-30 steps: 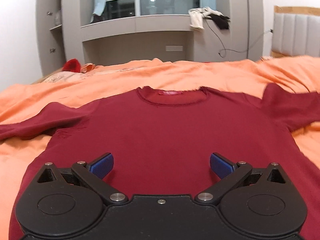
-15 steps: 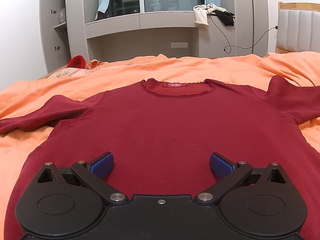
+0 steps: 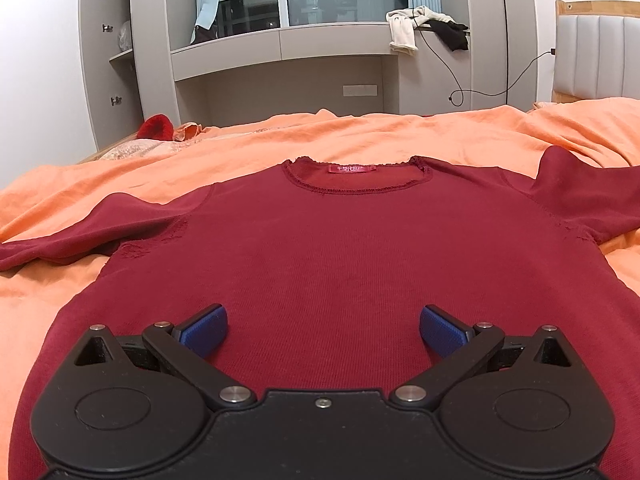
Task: Fold small clothes
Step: 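Carry the sleeve cuff with the right gripper across the shirt body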
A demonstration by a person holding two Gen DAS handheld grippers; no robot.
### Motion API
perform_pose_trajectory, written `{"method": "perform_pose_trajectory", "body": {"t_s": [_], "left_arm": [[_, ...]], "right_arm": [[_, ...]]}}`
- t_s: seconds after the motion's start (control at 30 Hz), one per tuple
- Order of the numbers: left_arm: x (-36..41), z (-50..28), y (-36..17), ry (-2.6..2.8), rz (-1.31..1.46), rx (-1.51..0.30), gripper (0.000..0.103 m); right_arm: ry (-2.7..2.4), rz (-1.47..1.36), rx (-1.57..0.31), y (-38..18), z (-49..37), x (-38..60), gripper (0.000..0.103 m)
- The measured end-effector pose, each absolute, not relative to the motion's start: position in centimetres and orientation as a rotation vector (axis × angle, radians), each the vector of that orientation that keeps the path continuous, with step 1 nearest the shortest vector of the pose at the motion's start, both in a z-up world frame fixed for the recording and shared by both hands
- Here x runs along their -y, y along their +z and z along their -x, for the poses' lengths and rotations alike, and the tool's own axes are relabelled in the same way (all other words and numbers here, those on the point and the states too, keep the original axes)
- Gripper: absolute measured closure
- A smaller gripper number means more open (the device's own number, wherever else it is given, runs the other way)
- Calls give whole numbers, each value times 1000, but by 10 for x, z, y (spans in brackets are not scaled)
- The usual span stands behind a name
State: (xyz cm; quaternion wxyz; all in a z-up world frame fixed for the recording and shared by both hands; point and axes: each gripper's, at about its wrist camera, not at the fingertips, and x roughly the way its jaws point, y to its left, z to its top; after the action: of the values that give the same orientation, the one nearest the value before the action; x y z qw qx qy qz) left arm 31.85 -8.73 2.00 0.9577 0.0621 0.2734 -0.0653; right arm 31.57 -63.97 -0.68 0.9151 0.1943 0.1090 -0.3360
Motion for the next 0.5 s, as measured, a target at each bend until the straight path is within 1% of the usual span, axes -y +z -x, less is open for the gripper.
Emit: {"method": "perform_pose_trajectory", "body": {"t_s": [0.17,0.5], "left_arm": [[85,-320,24,-144,-119,-552,1],[63,-317,56,-97,-88,-456,1]], "right_arm": [[-658,-384,-159,17,-301,622,100],[-543,-360,-16,73,-267,554,100]]}}
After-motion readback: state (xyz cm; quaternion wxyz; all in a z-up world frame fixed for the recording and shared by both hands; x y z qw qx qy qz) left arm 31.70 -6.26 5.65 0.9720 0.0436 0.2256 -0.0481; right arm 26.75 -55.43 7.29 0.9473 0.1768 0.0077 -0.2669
